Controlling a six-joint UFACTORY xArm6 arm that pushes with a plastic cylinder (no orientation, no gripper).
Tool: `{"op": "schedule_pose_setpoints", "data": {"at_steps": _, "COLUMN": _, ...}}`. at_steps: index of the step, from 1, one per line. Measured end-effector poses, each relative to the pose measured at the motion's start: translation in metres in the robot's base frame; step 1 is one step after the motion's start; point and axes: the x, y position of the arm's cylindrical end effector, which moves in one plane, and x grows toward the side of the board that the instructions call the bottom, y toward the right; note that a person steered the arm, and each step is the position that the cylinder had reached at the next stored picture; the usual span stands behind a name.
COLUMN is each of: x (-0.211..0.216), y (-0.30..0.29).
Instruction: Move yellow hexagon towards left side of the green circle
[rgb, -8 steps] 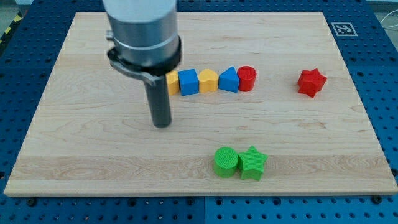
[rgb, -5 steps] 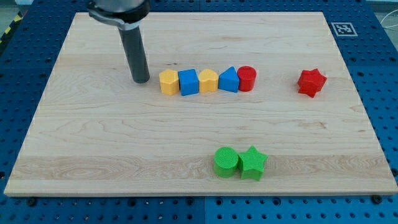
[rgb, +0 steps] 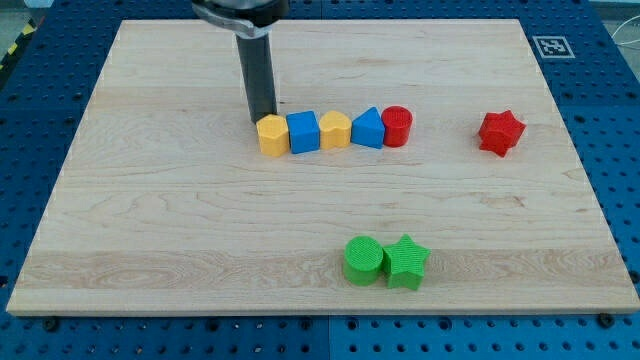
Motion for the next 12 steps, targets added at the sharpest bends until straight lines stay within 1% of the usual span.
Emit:
{"op": "schedule_pose_setpoints", "data": {"at_steps": 3, "x": 0.046, "y": 0.003}}
{"op": "schedule_pose_setpoints", "data": {"at_steps": 4, "x": 0.056, "y": 0.012}}
{"op": "schedule_pose_setpoints", "data": {"at_steps": 5, "x": 0.056, "y": 0.015}}
{"op": "schedule_pose_setpoints", "data": {"at_steps": 7, "x": 0.056, "y": 0.049}}
{"op": "schedule_pose_setpoints", "data": {"at_steps": 8, "x": 0.058, "y": 0.075}}
{"op": "schedule_pose_setpoints", "data": {"at_steps": 11, "x": 0.099, "y": 0.132}}
{"op": "schedule_pose_setpoints", "data": {"at_steps": 12, "x": 0.108, "y": 0.135}}
